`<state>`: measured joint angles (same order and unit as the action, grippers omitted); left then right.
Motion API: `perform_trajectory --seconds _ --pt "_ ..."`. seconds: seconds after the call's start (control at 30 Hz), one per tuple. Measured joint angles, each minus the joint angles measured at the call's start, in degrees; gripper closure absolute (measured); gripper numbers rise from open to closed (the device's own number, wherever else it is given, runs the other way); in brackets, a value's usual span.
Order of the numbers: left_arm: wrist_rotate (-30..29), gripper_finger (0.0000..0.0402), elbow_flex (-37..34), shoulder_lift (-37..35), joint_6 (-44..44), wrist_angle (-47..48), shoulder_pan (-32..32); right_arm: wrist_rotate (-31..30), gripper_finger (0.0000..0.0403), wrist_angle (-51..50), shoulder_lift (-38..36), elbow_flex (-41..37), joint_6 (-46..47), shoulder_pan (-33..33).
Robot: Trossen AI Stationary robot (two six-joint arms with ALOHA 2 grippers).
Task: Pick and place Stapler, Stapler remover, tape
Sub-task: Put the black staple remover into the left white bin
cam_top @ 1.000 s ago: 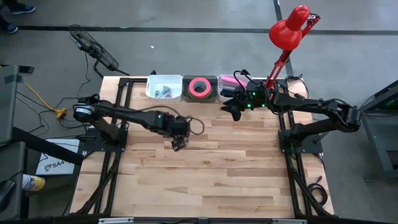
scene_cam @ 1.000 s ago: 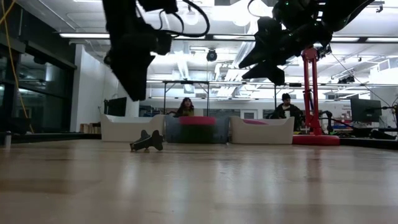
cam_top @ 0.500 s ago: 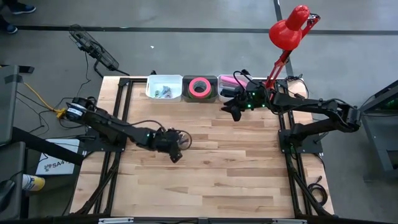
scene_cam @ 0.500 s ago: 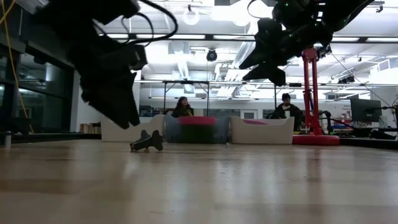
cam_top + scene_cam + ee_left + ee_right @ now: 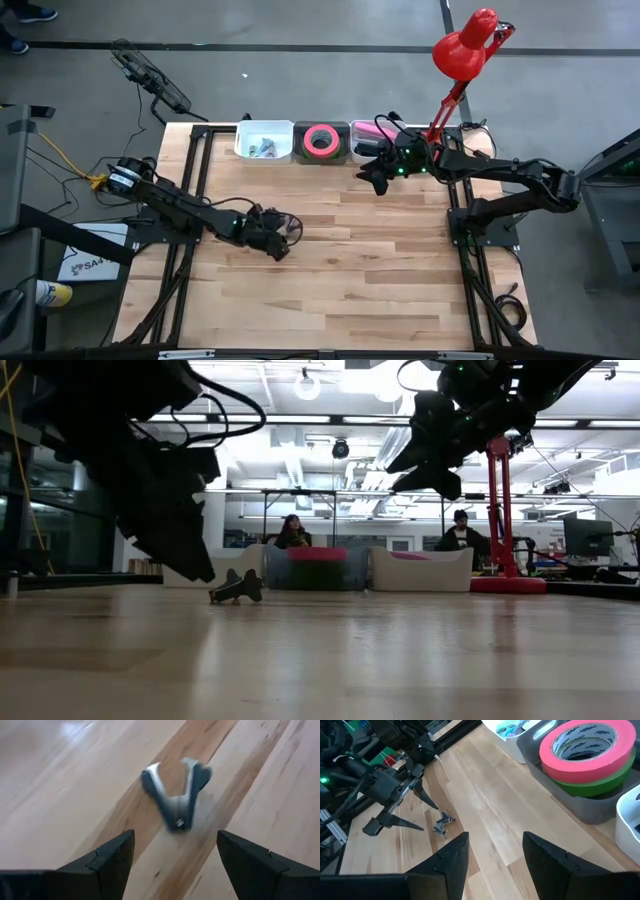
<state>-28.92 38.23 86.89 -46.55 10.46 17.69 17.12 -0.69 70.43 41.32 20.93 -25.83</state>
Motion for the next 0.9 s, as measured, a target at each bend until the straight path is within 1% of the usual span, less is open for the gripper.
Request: perform_trajectory --seconds 0.3,0.6,0.8,0.9 --pt "1.07 0.0125 -0.21 5.78 3.24 -6.90 -0.04 -0.02 0.0226 -0.47 0.00 0.00 -0.07 -0.02" --pt "-3.52 0.0126 -0.07 8.79 3.33 -10.44 0.02 -0.02 0.0226 -1.02 0.00 0.00 0.00 -0.02" --pt "-8.00 0.0126 -0.17 8.95 3.45 -9.72 -0.12 -0.02 0.0226 -1.25 0.00 0.00 -0.26 -0.02" --pt "-9.08 0.0126 -0.21 8.96 3.46 -9.65 -0.25 -0.02 0.0226 -1.27 0.00 0.00 -0.38 0.01"
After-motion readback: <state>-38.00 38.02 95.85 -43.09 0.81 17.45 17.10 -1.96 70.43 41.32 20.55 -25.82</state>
